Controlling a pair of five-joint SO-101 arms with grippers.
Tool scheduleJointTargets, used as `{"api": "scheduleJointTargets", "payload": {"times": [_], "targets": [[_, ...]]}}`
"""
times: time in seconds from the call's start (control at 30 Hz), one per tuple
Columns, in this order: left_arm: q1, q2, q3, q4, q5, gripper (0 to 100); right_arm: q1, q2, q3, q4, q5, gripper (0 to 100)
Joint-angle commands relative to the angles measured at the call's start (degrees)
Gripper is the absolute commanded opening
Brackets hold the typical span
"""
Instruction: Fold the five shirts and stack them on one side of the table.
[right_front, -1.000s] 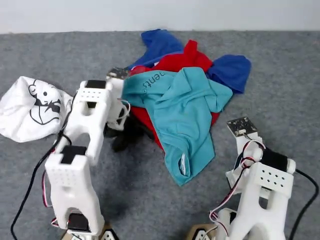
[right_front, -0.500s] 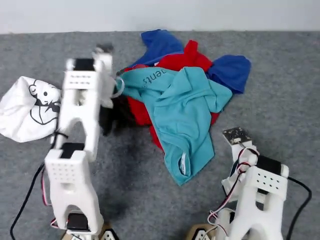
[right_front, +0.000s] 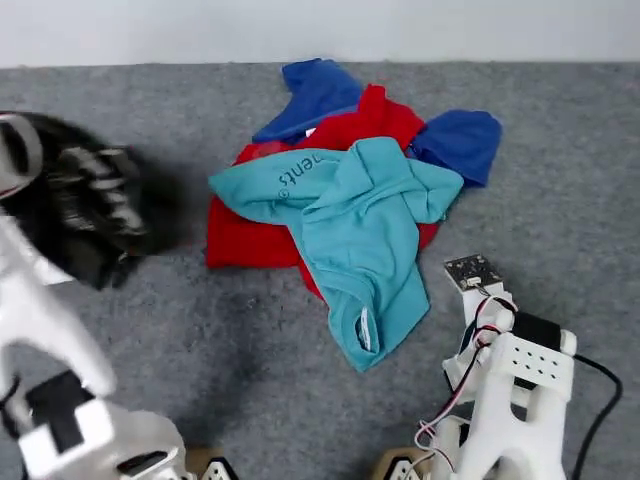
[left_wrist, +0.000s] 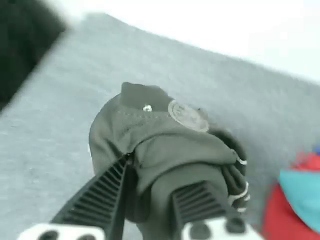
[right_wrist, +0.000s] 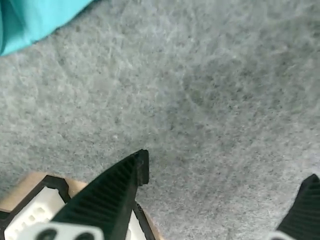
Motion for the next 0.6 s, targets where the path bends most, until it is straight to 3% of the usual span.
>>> {"api": "scheduleJointTargets", "payload": {"times": [0.0,0.27,0.47,0.57], "targets": [[-4.31,-5.54,-2.24,-1.85,0.62,1,0.22,-0.84,0.09,-0.66,0.09,44.3],[-1.93,-5.71,5.41,-3.87,0.53,2,0.22,-0.84,0.09,-0.57,0.09,44.3],[-0.79,-5.71,17.10,-4.13,0.62,27,0.22,-0.84,0.09,-0.40,0.18,44.3],[-0.88,-5.71,20.00,-6.68,0.62,28,0.22,-0.84,0.18,-0.48,0.26,44.3]]}}
